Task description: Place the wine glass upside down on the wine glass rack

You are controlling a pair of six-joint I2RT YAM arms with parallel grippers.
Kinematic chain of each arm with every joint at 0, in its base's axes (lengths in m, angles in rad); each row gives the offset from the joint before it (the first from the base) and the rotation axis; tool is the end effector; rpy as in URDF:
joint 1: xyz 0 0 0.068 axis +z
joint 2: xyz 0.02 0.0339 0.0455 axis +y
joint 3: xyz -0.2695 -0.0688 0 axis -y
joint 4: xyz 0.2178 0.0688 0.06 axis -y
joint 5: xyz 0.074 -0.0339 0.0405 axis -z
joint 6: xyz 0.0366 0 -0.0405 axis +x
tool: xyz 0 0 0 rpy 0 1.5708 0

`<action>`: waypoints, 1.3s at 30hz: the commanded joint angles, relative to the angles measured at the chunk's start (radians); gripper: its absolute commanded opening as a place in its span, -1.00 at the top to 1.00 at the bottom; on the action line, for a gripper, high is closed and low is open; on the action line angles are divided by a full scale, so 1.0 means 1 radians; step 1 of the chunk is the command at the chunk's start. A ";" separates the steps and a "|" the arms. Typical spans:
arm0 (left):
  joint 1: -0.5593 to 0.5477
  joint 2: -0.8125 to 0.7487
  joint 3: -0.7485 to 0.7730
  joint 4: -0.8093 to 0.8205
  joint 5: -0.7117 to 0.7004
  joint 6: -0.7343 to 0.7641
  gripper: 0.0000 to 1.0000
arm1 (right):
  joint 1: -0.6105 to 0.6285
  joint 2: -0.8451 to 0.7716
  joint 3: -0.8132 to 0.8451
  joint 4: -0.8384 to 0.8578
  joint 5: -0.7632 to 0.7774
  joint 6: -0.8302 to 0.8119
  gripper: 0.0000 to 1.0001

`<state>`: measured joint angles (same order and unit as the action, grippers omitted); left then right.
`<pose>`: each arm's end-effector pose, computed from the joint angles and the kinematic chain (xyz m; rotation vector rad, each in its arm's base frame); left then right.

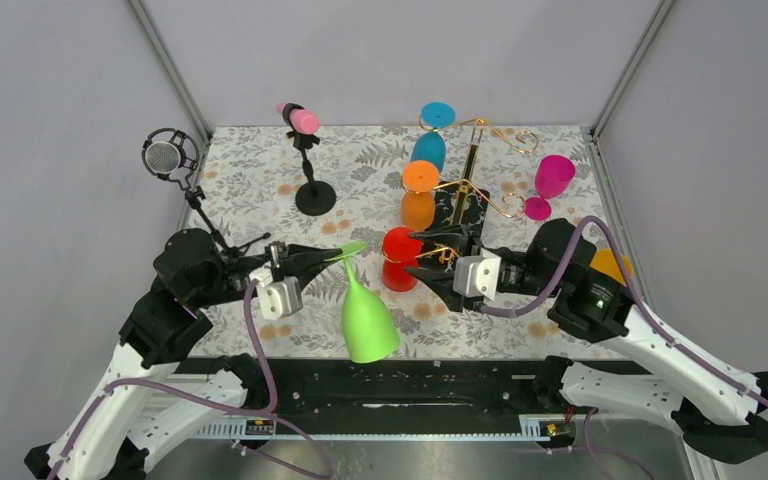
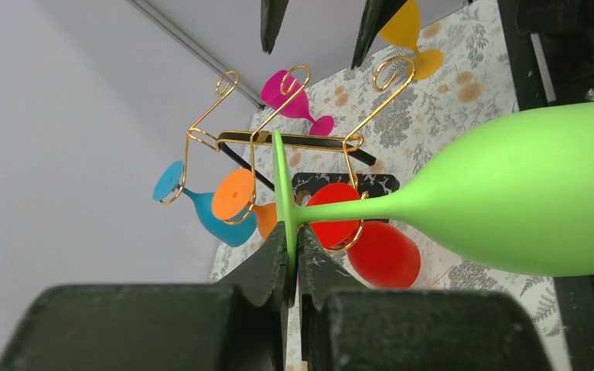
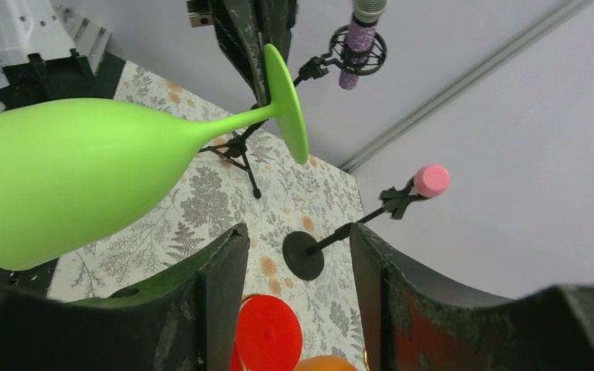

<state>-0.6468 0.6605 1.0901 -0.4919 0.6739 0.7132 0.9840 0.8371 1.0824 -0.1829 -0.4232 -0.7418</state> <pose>0.0522 -0.0680 0.4177 1.3803 0.8902 -0.4976 0.0669 0.1277 0.4315 -1.3599 0.7134 0.5117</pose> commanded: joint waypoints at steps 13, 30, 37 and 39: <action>-0.033 0.039 0.023 -0.067 0.116 0.236 1.00 | 0.007 0.177 0.102 0.077 -0.211 -0.156 0.00; -0.084 0.075 0.034 -0.073 0.123 0.228 1.00 | 0.028 0.245 0.105 0.028 -0.227 -0.146 0.30; -0.105 0.054 0.007 -0.035 0.107 0.200 1.00 | 0.028 0.239 0.067 0.011 -0.187 -0.128 0.86; -0.107 0.055 0.009 -0.033 0.103 0.193 1.00 | 0.028 0.229 0.058 0.007 -0.182 -0.111 1.00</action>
<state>-0.7403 0.7280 1.0908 -0.5903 0.7372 0.9161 1.0077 1.0843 1.1496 -0.1921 -0.6418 -0.8822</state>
